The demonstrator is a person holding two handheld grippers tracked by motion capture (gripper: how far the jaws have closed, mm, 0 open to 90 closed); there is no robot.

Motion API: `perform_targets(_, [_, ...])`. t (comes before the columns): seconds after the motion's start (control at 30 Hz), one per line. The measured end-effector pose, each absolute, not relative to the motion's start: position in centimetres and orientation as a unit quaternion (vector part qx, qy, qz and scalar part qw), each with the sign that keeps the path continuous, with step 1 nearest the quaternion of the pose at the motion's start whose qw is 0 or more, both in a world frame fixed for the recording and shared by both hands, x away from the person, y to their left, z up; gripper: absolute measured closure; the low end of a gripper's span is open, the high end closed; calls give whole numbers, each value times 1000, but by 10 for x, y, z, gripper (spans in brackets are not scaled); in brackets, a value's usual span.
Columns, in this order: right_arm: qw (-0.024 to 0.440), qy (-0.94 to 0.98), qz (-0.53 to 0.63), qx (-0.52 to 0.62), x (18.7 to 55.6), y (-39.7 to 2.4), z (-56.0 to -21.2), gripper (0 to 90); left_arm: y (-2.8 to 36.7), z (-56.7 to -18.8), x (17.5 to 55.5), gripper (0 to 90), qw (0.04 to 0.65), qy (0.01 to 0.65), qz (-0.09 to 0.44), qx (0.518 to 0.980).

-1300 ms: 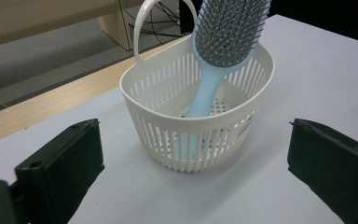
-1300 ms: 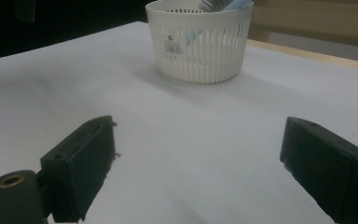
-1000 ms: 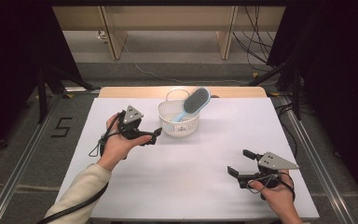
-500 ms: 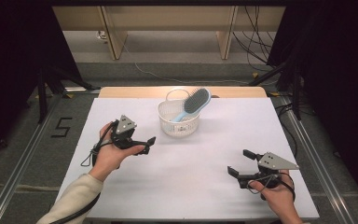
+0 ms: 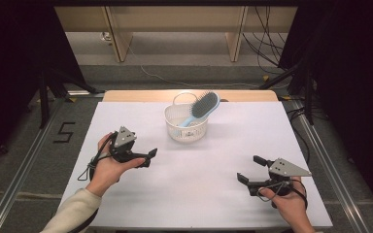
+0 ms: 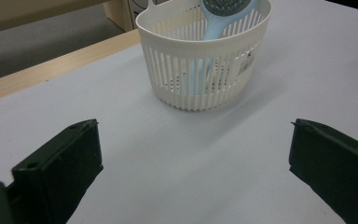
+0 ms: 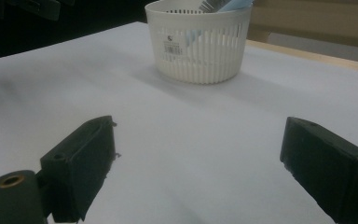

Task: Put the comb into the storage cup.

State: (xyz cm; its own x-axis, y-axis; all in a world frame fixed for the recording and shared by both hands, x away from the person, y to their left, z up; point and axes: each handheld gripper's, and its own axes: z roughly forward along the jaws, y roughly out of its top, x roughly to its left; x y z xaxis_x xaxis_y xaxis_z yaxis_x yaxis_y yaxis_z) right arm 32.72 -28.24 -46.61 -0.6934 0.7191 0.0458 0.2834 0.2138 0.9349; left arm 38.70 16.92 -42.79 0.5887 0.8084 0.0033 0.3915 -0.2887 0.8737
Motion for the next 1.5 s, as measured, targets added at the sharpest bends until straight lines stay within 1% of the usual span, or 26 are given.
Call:
perform_targets(0.67, [205,751,531,334,327,-282,-466,111,180,-437,364,17,457,376,228,773])
perform_targets(1.5, [205,751,531,334,327,-282,-466,111,195,-448,347,15,454,371,223,779])
